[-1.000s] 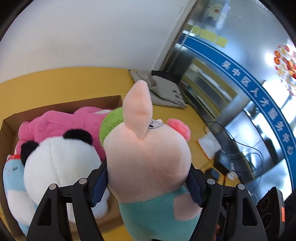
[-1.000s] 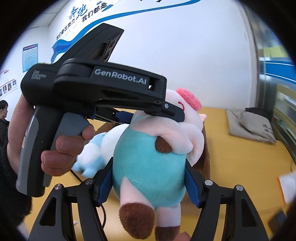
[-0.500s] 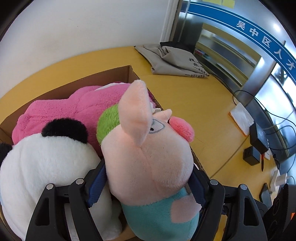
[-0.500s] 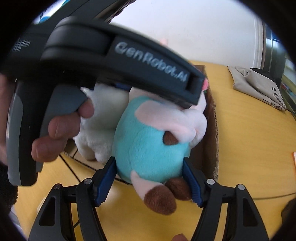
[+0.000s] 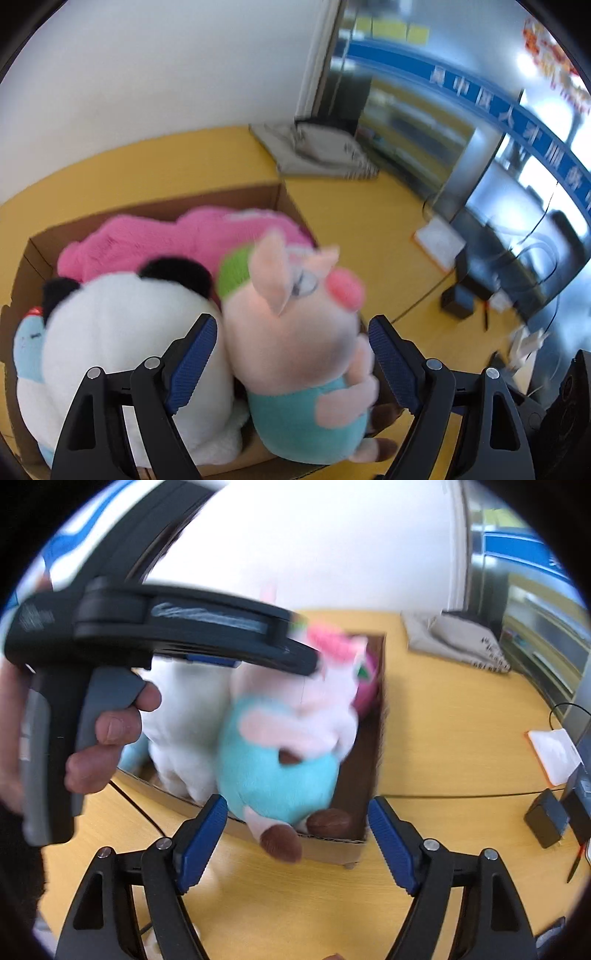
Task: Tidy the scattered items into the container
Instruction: 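Lift the pig plush with both grippers and lower it into the box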
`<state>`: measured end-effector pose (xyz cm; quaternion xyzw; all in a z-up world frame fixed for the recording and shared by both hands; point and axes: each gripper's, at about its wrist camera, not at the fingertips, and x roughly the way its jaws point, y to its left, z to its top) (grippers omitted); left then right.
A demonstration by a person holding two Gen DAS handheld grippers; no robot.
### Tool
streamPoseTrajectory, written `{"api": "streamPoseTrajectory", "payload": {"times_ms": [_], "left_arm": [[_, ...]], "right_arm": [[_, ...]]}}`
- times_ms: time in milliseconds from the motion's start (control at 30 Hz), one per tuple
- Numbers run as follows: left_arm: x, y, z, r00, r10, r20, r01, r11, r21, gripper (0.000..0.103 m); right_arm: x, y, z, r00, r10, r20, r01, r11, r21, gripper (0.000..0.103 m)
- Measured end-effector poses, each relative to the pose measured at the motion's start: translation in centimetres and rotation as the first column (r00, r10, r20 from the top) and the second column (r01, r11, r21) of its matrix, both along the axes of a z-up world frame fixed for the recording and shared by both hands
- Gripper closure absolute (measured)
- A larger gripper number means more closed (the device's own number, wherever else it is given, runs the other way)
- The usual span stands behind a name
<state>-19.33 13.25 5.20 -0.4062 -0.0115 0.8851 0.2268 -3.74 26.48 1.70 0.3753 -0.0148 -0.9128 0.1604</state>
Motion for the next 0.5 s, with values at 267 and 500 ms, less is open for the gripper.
{"api": "streamPoseTrajectory", "payload": {"times_ms": [267, 500], "left_arm": [[-4.6, 1.9, -3.1, 0.997, 0.0, 0.073, 0.006, 0.996, -0.085, 0.018], [-4.8, 4.5, -4.8, 0.997, 0.005, 0.072, 0.008, 0.984, -0.18, 0.01]], "right_arm": [[0.4, 0.6, 2.6, 0.999, 0.019, -0.036, -0.022, 0.995, -0.095, 0.024], [1.2, -0.7, 3.1, 1.0, 0.004, -0.014, -0.005, 0.996, -0.087, 0.024]]}}
